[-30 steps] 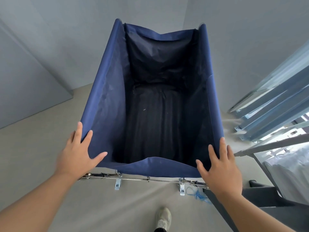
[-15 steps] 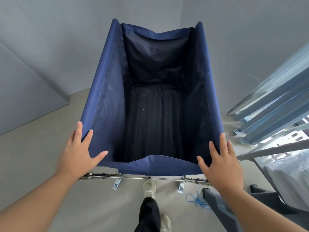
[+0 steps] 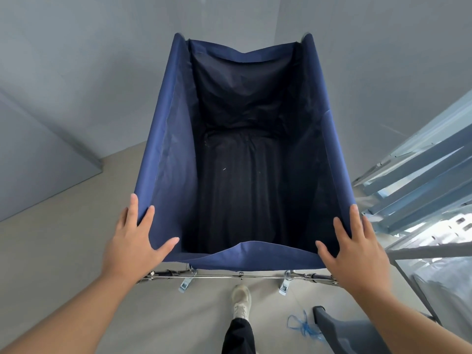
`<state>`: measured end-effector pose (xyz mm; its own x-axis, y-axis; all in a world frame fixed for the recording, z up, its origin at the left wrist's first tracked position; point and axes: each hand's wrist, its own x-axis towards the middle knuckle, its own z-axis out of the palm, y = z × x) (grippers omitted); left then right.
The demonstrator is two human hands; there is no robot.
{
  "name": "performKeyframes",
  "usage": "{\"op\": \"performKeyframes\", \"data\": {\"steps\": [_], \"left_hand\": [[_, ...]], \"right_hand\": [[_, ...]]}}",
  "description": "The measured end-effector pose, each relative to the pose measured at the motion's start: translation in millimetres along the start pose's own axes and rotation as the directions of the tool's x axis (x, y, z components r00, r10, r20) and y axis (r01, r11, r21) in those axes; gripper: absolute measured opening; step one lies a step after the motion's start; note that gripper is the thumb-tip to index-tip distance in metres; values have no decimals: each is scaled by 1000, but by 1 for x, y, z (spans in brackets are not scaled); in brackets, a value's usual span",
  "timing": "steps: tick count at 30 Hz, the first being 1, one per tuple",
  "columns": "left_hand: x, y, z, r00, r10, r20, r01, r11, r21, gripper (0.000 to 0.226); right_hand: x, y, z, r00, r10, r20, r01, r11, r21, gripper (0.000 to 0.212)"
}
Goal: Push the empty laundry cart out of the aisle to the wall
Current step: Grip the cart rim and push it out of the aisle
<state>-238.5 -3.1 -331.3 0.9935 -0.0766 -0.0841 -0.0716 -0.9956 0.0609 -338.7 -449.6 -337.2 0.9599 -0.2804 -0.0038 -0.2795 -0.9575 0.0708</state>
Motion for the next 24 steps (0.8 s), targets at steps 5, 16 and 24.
{"op": "performKeyframes", "data": {"steps": [5,16,24], "left_hand": [[27,22,-5,999,-13,32,14,1000,-20,100],[92,73,-12,996,-41,73,44,998,-47,95],[125,99,-13,994,-55,90,58,998,-28,92]], "right_hand": [[36,14,3,1000,-3,11,3,1000,-2,70],[123,44,-5,999,-4,53,3,1000,26,70],[173,62,-7,999,-22,47,20,999,44,71]]}}
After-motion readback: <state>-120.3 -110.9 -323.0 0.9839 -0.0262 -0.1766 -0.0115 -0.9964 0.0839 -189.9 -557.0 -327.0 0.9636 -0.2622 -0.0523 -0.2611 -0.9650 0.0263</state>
